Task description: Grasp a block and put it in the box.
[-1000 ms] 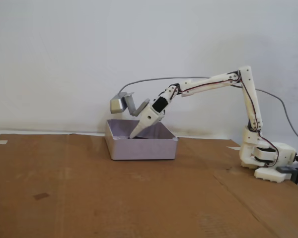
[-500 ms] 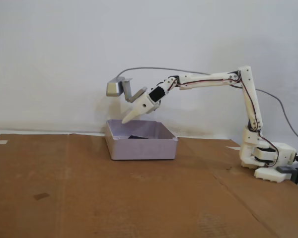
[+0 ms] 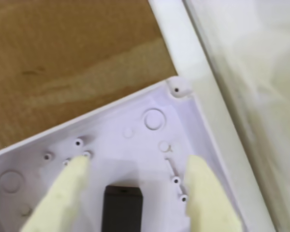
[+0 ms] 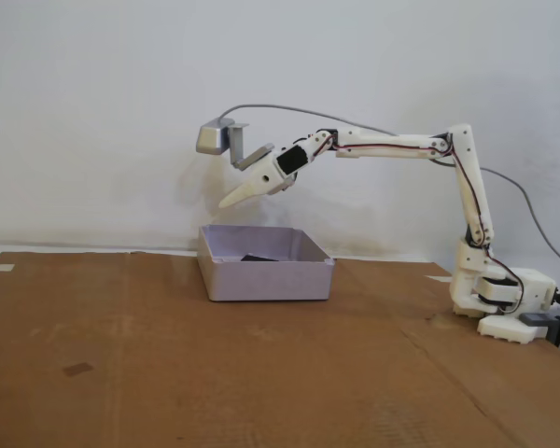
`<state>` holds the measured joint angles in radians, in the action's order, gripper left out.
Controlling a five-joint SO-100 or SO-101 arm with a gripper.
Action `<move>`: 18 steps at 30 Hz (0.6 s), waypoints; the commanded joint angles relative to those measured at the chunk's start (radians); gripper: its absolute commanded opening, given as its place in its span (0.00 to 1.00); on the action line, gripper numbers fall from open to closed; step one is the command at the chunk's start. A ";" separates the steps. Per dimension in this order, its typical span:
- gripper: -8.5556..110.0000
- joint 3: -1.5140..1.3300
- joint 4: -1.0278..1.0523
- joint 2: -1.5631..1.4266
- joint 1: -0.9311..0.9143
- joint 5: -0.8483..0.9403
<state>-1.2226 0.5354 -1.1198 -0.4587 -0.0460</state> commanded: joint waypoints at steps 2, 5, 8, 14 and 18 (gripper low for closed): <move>0.27 0.135 -0.028 -0.201 0.040 0.014; 0.27 0.137 -0.028 -0.238 0.052 0.014; 0.27 0.135 -0.028 -0.272 0.083 0.014; 0.27 0.123 -0.028 -0.334 0.121 0.014; 0.26 0.129 0.026 -0.364 0.153 0.014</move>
<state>-1.2226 0.5446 -1.2931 -0.3313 -0.0460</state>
